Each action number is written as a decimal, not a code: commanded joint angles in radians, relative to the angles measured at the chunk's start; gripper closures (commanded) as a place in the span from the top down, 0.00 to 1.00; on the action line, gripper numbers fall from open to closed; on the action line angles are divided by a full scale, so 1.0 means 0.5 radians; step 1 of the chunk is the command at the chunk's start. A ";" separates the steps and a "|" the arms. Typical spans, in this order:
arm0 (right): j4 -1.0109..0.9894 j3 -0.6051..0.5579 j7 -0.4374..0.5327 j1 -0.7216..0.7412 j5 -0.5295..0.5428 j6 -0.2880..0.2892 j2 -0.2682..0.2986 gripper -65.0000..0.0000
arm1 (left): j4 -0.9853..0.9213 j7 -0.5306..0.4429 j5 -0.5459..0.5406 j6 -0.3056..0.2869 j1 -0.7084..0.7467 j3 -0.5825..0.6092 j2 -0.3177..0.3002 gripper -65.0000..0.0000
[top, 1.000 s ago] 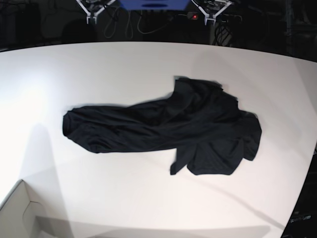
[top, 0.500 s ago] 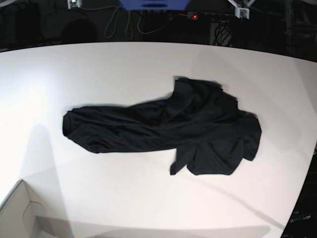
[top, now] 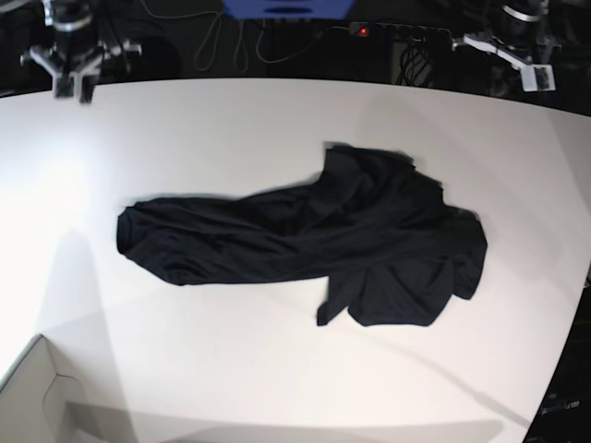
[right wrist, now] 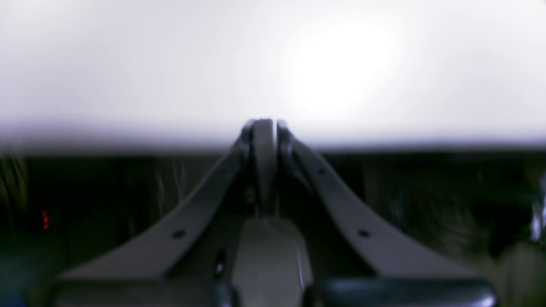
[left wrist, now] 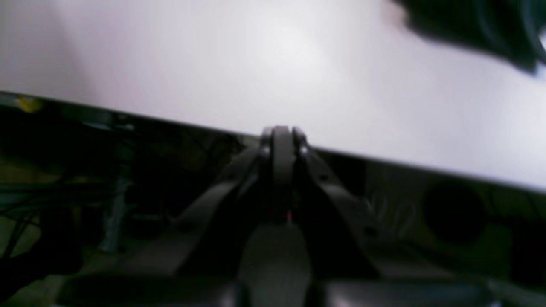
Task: Layout the t-shirt on the table in an organized manner, then fold the t-shirt properly
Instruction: 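Move the right gripper down to the bunched end of the black shirt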
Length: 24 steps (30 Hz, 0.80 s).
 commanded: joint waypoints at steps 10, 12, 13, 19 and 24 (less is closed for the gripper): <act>0.217 -0.230 -0.820 0.755 0.001 0.001 0.070 0.16 | 0.177 0.511 -0.006 -0.008 -0.261 -0.317 0.309 0.00; 0.217 -0.307 -0.946 0.893 -0.002 0.001 0.091 0.24 | 0.180 0.588 -0.006 -0.008 -0.310 -0.363 0.343 0.00; 0.214 -0.344 -0.992 0.961 -0.002 0.001 0.100 0.28 | 0.187 0.622 -0.006 -0.008 -0.338 -0.378 0.352 0.01; -0.010 -0.519 -1.167 1.277 0.001 0.001 0.100 0.45 | 0.193 0.668 -0.114 -0.008 -0.408 -0.394 0.352 0.29; -0.314 -0.565 -1.160 1.470 0.001 0.001 0.094 0.51 | 0.193 0.661 -0.344 -0.008 -0.433 -0.397 0.330 0.51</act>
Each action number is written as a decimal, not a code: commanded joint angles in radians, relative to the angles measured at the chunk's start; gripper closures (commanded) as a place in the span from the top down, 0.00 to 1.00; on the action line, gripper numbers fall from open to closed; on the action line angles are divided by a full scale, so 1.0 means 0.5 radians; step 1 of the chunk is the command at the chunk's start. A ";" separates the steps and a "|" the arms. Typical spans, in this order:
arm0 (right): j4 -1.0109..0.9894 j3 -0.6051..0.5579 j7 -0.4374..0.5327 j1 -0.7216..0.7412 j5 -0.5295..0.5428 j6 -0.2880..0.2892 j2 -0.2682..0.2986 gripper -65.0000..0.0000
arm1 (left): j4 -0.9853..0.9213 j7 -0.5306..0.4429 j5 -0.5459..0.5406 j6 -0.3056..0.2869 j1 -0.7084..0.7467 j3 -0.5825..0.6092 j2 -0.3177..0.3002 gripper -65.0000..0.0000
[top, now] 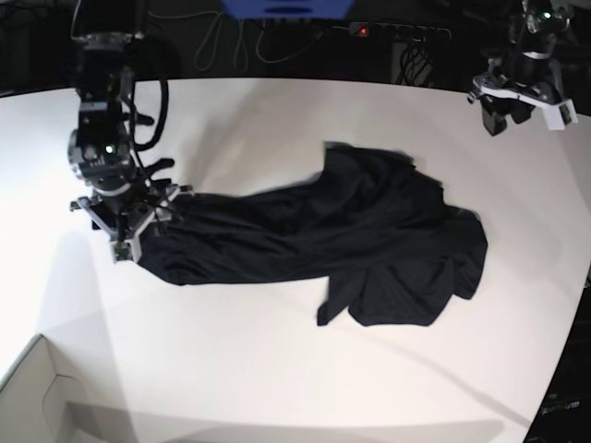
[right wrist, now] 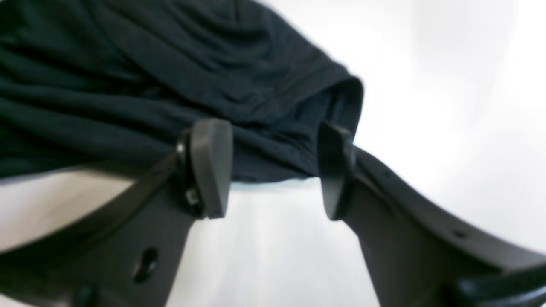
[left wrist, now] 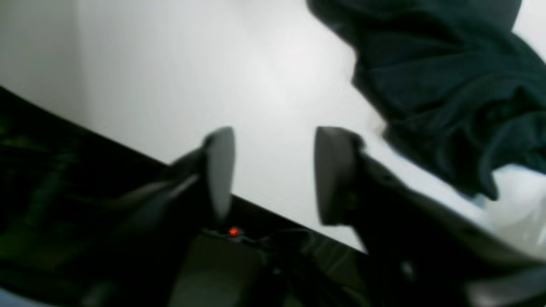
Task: Layout the t-shirt on the table in an organized manner, then fold the t-shirt properly
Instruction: 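Move the right gripper down to the bunched end of the black shirt, then grasp the shirt end with the right gripper and drag it outward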
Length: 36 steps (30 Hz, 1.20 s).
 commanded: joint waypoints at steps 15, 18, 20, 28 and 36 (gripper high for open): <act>-0.478 0.012 0.120 0.281 0.003 -0.008 0.006 0.55 | 0.035 -0.034 -0.055 0.004 -0.090 -0.014 -0.018 0.53; -0.481 0.012 0.162 0.306 0.003 -0.008 0.006 0.55 | 0.035 -0.034 -0.067 0.004 -0.090 -0.060 -0.018 0.53; -0.481 0.012 0.159 0.318 0.003 -0.008 0.003 0.54 | 0.032 -0.031 -0.070 0.004 -0.090 -0.112 -0.006 0.53; -0.485 0.009 0.156 0.352 0.003 -0.008 -0.067 0.54 | 0.032 -0.031 -0.070 0.004 -0.087 -0.158 -0.012 0.53; -0.491 0.009 0.159 0.361 0.003 -0.008 -0.073 0.42 | 0.032 -0.031 -0.070 0.004 -0.075 -0.158 0.000 0.53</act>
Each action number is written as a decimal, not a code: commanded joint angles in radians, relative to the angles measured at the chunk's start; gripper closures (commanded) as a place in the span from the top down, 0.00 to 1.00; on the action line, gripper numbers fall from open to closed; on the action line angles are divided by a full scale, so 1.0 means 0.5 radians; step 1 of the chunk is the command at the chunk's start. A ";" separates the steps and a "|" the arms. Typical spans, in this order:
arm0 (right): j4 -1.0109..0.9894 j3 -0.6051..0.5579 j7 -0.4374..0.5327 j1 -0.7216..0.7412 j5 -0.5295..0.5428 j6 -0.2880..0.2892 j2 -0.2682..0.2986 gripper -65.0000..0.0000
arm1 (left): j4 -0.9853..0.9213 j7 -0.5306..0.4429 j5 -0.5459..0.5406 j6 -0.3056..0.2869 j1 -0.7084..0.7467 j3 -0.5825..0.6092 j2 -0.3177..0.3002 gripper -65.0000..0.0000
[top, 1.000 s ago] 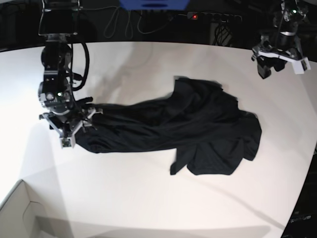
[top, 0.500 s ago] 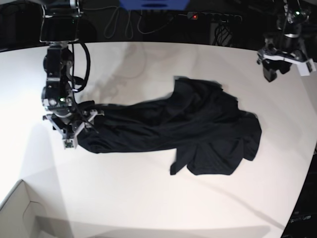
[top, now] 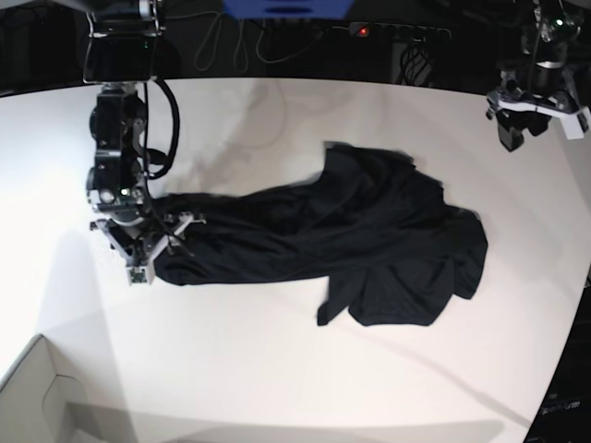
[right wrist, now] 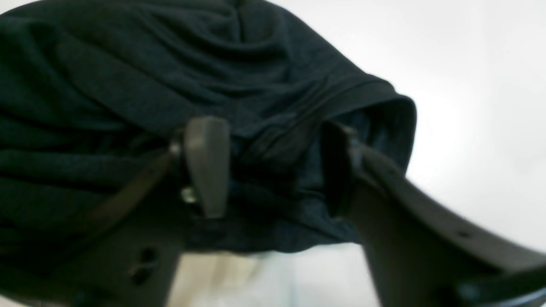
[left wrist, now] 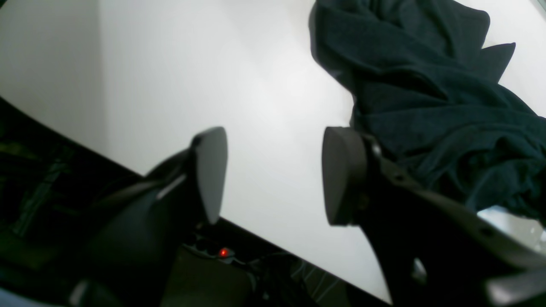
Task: Layout the t-shirt on the table in an organized manner, then fold the t-shirt properly
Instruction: 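Grasp the shirt end with the right gripper and drag it outward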
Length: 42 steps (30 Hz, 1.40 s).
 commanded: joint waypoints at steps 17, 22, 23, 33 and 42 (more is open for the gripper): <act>0.402 0.018 -0.038 -0.021 0.003 -0.008 0.022 0.00 | 0.032 -0.039 -0.021 0.003 0.010 -0.071 -0.015 0.53; 0.380 0.012 -0.155 -0.021 0.000 -0.008 0.010 0.00 | 0.032 -0.039 -0.021 0.003 0.007 -0.084 -0.024 0.53; 0.346 0.009 -0.158 -0.015 0.000 -0.008 0.010 0.02 | 0.032 -0.039 -0.021 0.003 0.007 -0.084 -0.024 0.53; 0.230 0.015 -0.151 -0.031 0.000 -0.011 0.010 0.62 | 0.032 -0.039 -0.021 0.003 0.007 -0.084 -0.015 0.53; 0.162 0.009 -0.136 -0.012 0.003 -0.011 -0.027 0.65 | 0.026 -0.039 -0.021 0.003 0.004 -0.081 -0.015 0.53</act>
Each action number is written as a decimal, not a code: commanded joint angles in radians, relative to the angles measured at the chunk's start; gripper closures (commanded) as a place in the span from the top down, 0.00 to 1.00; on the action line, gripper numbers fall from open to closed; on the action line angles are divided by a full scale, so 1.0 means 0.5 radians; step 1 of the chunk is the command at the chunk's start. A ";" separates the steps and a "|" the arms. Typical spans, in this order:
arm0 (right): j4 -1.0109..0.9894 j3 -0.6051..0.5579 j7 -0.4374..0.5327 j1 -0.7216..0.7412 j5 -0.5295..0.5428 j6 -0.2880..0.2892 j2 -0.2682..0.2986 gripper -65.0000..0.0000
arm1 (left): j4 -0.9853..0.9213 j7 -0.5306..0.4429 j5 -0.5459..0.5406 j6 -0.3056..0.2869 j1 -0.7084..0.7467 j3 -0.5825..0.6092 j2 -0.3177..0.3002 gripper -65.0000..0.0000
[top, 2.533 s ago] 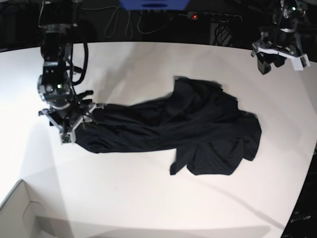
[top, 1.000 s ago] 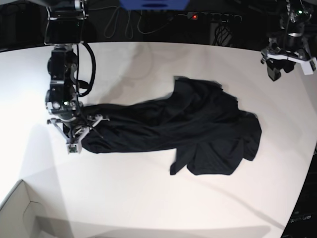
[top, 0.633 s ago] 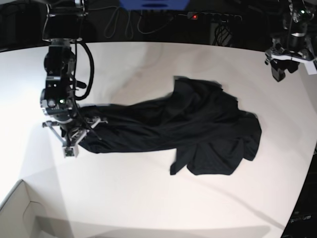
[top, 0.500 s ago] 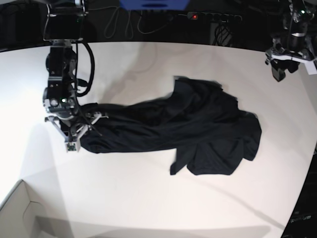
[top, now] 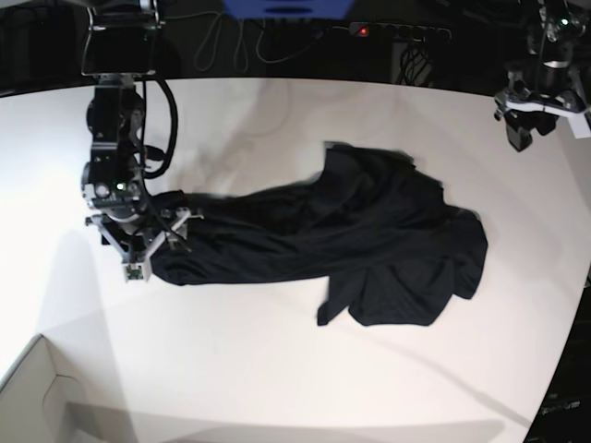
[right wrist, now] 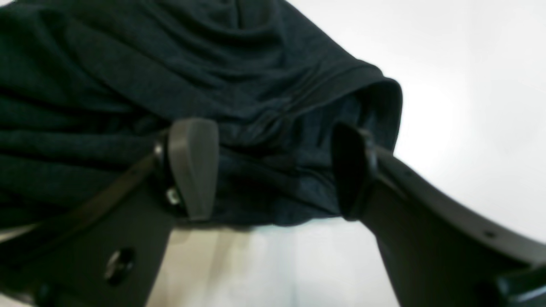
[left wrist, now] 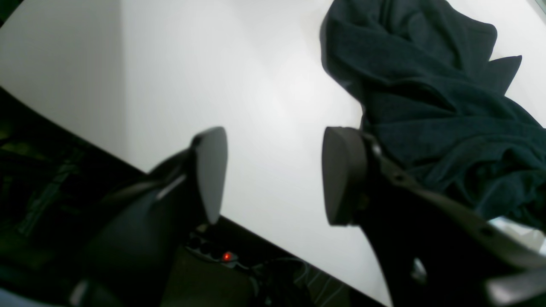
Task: Layout the t-shirt on the table in an organized manner, then fold the t-shirt properly
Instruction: 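Grasp the shirt end with the right gripper and drag it outward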
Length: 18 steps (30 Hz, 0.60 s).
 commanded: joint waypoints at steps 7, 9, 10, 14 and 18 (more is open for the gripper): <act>-0.181 0.005 0.098 0.107 0.010 0.002 -0.023 0.56 | 0.026 -0.039 -0.009 0.003 0.006 -0.013 -0.012 0.53; -0.181 0.005 0.135 0.107 0.010 0.002 -0.023 0.45 | 0.026 -0.039 -0.009 0.003 0.006 -0.013 -0.012 0.53; -0.181 0.005 0.141 0.107 0.010 0.002 -0.023 0.39 | 0.026 -0.039 -0.009 0.003 0.006 -0.013 -0.012 0.53; -0.181 0.008 0.144 0.110 0.010 0.002 -0.023 0.17 | 0.026 -0.039 -0.009 0.003 0.006 -0.013 -0.012 0.53; -0.181 0.008 0.147 0.132 0.010 0.002 -0.023 0.00 | 0.026 -0.039 -0.009 0.003 0.009 -0.013 -0.012 0.53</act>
